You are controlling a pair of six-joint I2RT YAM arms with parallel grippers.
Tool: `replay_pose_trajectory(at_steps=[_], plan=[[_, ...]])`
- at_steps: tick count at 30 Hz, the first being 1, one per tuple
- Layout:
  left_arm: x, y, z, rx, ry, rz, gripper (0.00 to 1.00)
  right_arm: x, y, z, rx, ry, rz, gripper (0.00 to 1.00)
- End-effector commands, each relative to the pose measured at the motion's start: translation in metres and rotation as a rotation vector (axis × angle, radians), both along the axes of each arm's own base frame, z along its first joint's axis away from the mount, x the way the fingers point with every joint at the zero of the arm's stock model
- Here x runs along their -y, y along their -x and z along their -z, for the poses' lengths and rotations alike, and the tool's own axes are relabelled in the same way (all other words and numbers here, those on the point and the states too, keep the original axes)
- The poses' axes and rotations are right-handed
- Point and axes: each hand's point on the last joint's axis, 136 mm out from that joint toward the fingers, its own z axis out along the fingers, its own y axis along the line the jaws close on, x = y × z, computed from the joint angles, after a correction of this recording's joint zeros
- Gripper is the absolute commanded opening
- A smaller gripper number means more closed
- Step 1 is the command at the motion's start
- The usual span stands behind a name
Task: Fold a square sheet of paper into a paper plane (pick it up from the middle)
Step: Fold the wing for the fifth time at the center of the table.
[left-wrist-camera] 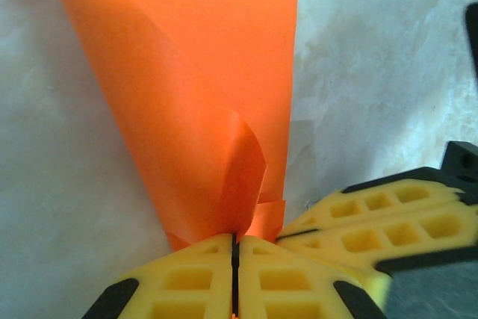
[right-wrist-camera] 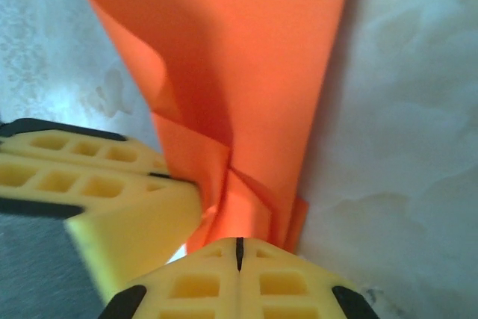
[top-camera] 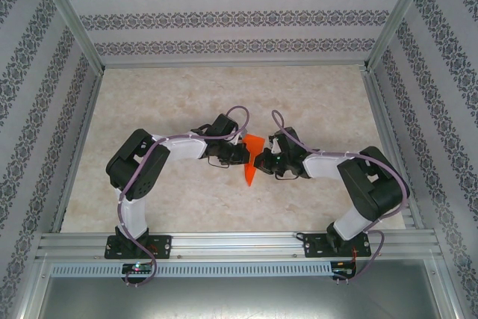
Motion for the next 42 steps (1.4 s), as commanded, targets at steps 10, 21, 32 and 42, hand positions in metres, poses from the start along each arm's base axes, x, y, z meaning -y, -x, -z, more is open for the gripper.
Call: replay_pose_trajectory(at_steps=[10, 21, 32, 42], plan=[[0.015, -0.002, -0.024, 0.043, 0.06, 0.0, 0.1, 0.01, 0.005, 0.027, -0.06, 0.099, 0.032, 0.04], [0.028, -0.006, -0.02, 0.035, 0.07, 0.01, 0.1, 0.009, 0.003, 0.027, -0.051, 0.082, 0.033, 0.01], [0.028, -0.007, 0.0, 0.015, 0.032, 0.005, 0.1, 0.007, 0.003, 0.021, -0.027, 0.051, 0.033, 0.0], [0.026, -0.007, 0.011, 0.005, 0.012, 0.008, 0.1, 0.007, 0.0, 0.006, 0.031, 0.021, 0.039, 0.0]])
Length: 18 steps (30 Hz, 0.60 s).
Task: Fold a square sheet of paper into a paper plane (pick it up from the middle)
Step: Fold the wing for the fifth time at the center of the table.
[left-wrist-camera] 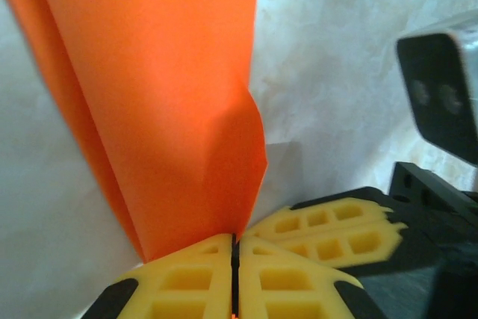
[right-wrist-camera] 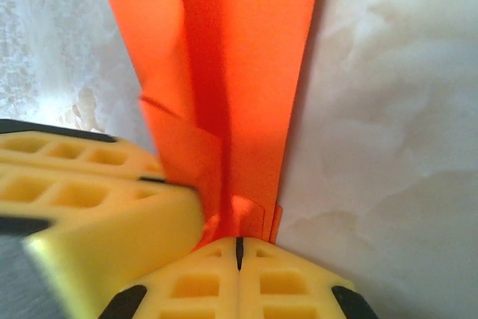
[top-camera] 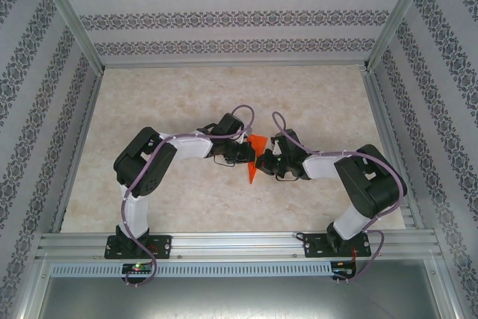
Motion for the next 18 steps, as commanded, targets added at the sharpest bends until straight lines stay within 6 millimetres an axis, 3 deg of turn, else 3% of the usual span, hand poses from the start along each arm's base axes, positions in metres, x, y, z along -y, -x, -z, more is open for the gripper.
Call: replay_pose_trajectory(at_steps=[1, 8, 13, 18], plan=[[0.005, 0.001, 0.006, 0.013, -0.009, 0.009, 0.1, 0.001, 0.003, -0.003, 0.022, 0.007, 0.0, 0.0], [0.008, -0.001, 0.005, 0.012, 0.013, 0.004, 0.1, 0.001, 0.002, -0.004, 0.033, 0.001, 0.004, 0.0], [0.006, -0.002, 0.009, 0.006, 0.007, 0.001, 0.1, 0.002, -0.003, -0.017, 0.075, -0.008, 0.006, 0.0], [0.005, -0.004, 0.007, 0.008, 0.01, 0.0, 0.1, 0.019, -0.001, -0.018, 0.069, 0.039, 0.041, 0.0]])
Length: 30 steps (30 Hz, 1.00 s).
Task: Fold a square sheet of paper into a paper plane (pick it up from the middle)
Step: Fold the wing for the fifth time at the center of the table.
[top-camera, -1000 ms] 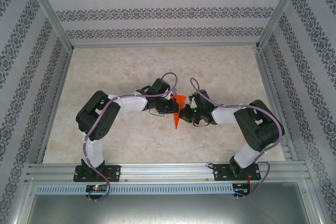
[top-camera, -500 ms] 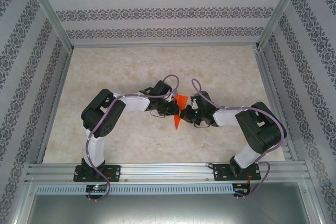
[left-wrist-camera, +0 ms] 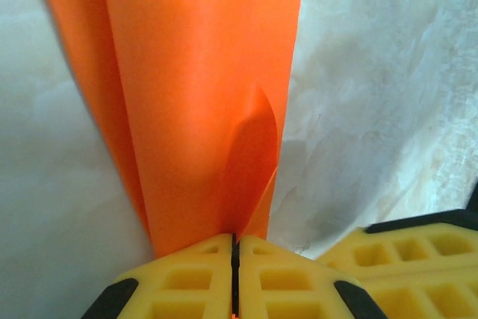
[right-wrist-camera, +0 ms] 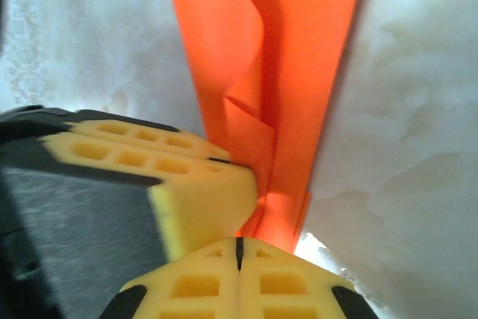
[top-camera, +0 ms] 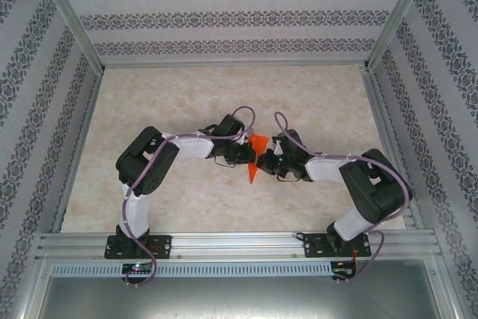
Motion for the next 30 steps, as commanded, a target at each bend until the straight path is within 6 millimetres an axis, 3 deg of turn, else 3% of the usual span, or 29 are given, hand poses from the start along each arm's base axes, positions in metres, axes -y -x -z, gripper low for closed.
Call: replay_pose_trajectory(at_steps=[1, 22, 30], plan=[[0.004, -0.003, 0.003, 0.001, 0.006, 0.0, 0.1, 0.016, 0.001, 0.005, -0.001, 0.047, 0.032, 0.0], [0.016, -0.005, -0.023, 0.018, 0.077, 0.012, 0.11, 0.006, -0.002, 0.032, -0.083, 0.033, 0.011, 0.0], [0.018, -0.006, -0.017, 0.003, 0.079, 0.018, 0.11, 0.005, -0.001, 0.036, -0.089, 0.028, 0.009, 0.0]])
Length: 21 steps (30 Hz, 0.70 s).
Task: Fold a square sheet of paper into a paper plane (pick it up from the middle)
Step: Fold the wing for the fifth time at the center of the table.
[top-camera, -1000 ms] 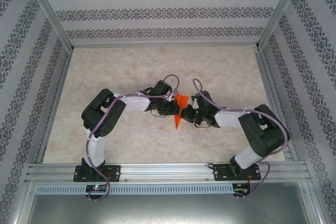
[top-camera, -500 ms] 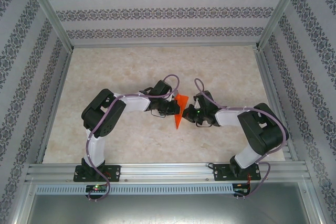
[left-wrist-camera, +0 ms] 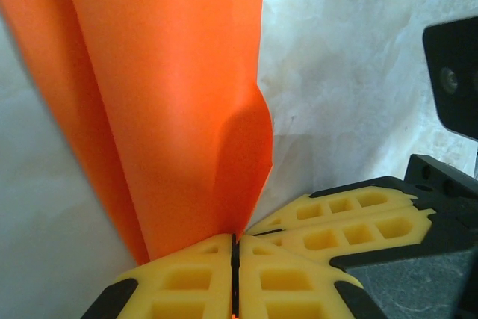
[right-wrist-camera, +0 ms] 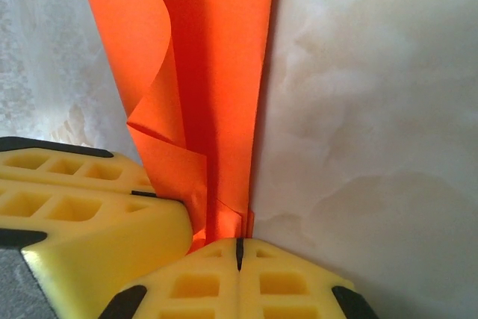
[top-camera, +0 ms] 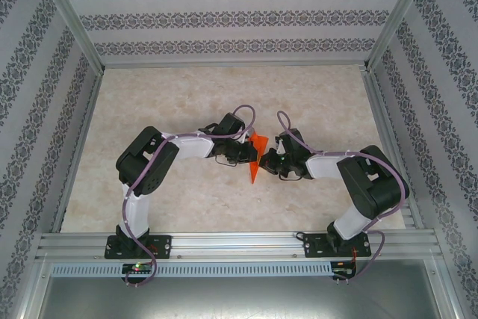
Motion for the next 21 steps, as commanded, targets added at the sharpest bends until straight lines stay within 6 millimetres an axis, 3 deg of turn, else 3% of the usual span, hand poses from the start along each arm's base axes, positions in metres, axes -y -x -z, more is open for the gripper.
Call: replay_pose_trajectory(at_steps=[1, 14, 21], plan=[[0.012, -0.006, -0.008, 0.018, 0.04, 0.015, 0.11, -0.002, 0.001, 0.013, -0.012, 0.016, -0.009, 0.0], [0.008, -0.006, 0.016, -0.008, -0.013, 0.02, 0.13, -0.003, 0.0, 0.007, 0.002, -0.002, -0.012, 0.0], [0.007, -0.005, 0.019, -0.007, -0.018, 0.024, 0.26, -0.001, -0.001, -0.002, 0.027, -0.014, -0.009, 0.0]])
